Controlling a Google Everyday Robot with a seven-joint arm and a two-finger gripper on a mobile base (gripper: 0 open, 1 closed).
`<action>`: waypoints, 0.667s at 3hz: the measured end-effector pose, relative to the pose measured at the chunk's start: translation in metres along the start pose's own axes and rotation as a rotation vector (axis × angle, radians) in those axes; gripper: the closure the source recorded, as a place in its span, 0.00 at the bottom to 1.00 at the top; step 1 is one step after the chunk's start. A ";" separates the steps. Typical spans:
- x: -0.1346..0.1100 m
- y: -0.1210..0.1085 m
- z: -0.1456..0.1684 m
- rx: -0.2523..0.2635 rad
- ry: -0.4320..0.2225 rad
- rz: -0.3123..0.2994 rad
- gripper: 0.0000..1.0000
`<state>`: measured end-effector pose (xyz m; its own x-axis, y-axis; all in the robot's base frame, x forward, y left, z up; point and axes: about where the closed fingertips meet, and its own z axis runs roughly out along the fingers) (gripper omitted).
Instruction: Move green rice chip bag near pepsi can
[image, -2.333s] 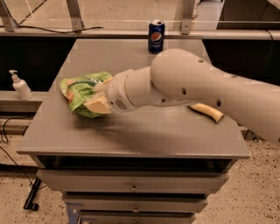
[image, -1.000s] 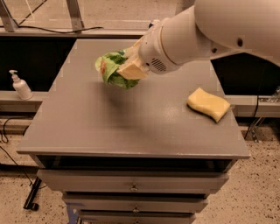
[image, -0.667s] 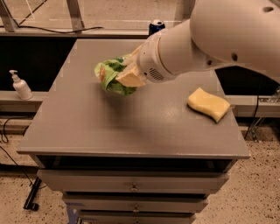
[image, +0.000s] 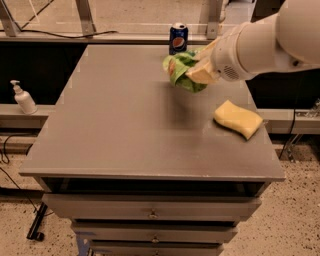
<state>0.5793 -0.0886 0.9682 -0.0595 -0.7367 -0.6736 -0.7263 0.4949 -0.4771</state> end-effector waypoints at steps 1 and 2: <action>0.035 -0.060 -0.012 0.086 0.063 -0.007 1.00; 0.069 -0.101 -0.008 0.121 0.119 0.002 1.00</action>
Offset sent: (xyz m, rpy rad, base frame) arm 0.1020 -0.1621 -0.0045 -0.1345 -0.0133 -0.2127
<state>0.6426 -0.1928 0.9748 -0.1468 -0.7815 -0.6064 -0.6390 0.5429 -0.5450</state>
